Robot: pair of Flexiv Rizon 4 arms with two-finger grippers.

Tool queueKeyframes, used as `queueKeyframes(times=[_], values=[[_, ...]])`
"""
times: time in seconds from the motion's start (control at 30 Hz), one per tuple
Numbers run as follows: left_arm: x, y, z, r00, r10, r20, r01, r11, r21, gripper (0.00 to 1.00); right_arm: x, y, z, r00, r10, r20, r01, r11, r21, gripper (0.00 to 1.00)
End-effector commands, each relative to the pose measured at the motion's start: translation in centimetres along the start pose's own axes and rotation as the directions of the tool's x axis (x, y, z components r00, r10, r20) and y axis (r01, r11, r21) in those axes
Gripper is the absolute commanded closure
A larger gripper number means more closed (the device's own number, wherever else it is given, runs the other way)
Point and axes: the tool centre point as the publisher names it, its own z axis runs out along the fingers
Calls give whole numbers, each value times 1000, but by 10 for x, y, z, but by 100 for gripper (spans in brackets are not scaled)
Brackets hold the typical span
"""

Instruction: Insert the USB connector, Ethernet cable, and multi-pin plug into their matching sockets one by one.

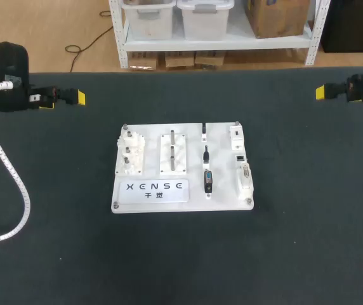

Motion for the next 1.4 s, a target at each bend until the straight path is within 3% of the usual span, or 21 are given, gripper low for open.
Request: queueKeyframes(times=[0.03,0.57,0.67,0.8,0.9,1.03,1.07,1.1,1.3,1.4], values=[[0,-1,-1,1000,-1,-4,1,1000,-6,0,0,0,0,1000,0,0,0,1000,2,0],[0,-1,-1,1000,-1,-4,1,1000,-6,0,0,0,0,1000,0,0,0,1000,2,0],[-1,1,1,999,23,-34,-23,1000,8,0,0,0,0,1000,0,0,0,1000,2,0],[-3,-2,1,987,161,-26,-157,980,125,0,0,0,0,1000,0,0,0,1000,2,0],[0,-4,1,951,300,-80,-277,935,222,0,0,0,0,1000,0,0,0,1000,2,0],[6,-6,-4,894,442,-72,-395,855,335,0,0,0,0,1000,0,0,0,1000,2,0],[9,-7,-4,884,466,-21,-426,825,372,0,0,0,0,1000,0,0,0,1000,2,0],[10,-9,-6,856,517,-17,-472,794,384,0,0,0,0,1000,0,0,0,1000,2,0],[22,-13,-10,793,609,-1,-523,683,510,0,0,0,0,1000,0,0,0,1000,2,0],[24,-17,-10,759,650,37,-549,609,572,0,0,0,0,1000,0,0,0,1000,2,0]])
